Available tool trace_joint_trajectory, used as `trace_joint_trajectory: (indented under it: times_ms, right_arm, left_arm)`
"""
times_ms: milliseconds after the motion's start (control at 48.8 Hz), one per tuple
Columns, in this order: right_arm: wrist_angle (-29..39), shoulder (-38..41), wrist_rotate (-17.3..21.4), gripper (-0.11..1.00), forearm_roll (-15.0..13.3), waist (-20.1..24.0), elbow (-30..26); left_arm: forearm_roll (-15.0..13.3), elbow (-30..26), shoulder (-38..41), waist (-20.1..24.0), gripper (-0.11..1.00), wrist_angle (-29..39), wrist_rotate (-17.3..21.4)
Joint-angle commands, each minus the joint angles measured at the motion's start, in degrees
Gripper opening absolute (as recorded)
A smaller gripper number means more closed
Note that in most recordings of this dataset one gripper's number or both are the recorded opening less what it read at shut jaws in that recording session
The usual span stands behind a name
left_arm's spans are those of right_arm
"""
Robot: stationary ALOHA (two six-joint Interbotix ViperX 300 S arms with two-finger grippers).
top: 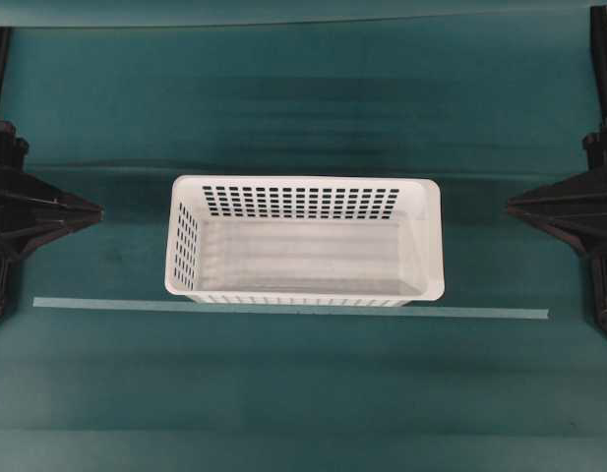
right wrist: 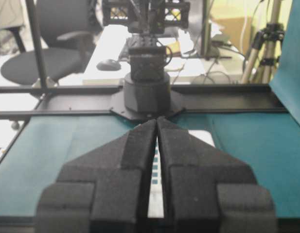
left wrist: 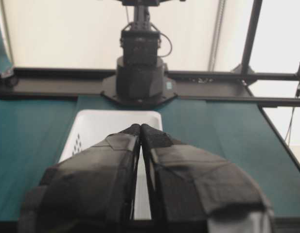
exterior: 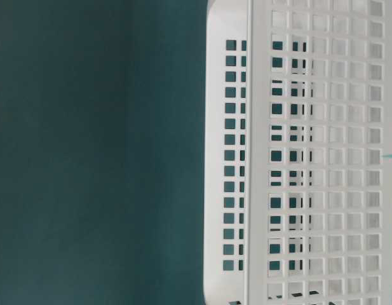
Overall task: Lift the white basket with both hands.
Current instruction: 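Move both grippers inward toward the short ends of the white basket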
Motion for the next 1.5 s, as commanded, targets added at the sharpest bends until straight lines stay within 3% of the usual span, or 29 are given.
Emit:
trace_joint_trajectory:
  times_ms: [0,62,185,349,513,697,862,1108,1292,1477]
  right_arm:
    - [-0.4,0.8,0.5,0.14,0.5,-0.1,-0.5]
    - [0.1,1.1,1.2,0.18,1.9,0.2,-1.0]
    - [1.6,1.3,4.8,0.04,4.5,0.2,-1.9]
    - [9.9,1.7,12.6,0.02,6.9,-0.4,-5.5]
    - [26.1,5.1,25.7,0.02,12.1,-5.5,-12.0]
    - [38.6,9.7,41.7,0.02,12.4,-11.7,-18.4]
    - [45.9,13.1,53.1,0.02,9.8,-12.7,-21.4]
    - [58.0,20.6,68.5,0.02,2.6,-10.5,-25.8]
    - [68.7,25.5,75.7,0.02,-1.2,-7.1,-29.0]
    - [76.5,29.3,77.3,0.02,-1.3,-5.1,-31.2]
  left_arm:
    - [0.7,-1.7,2.7,-1.7,0.14,1.0,-2.7]
    - [0.7,-2.5,3.6,-2.1,0.13,2.2,-5.4]
    - [0.8,-4.0,4.2,-2.2,0.0,4.2,-11.7]
    - [0.8,-6.3,4.1,-2.1,-0.04,5.8,-17.4]
    - [0.8,-10.3,5.2,-1.8,-0.04,10.6,-22.2]
    - [0.8,-16.4,8.3,-1.0,-0.04,15.8,-33.4]
    - [0.8,-20.0,11.4,-0.1,-0.04,19.2,-46.3]
    - [0.9,-23.5,18.0,1.7,-0.04,30.0,-63.9]
    - [1.1,-25.4,22.3,3.3,-0.04,44.3,-70.8]
    - [1.2,-27.5,25.8,4.0,-0.04,51.9,-73.2]
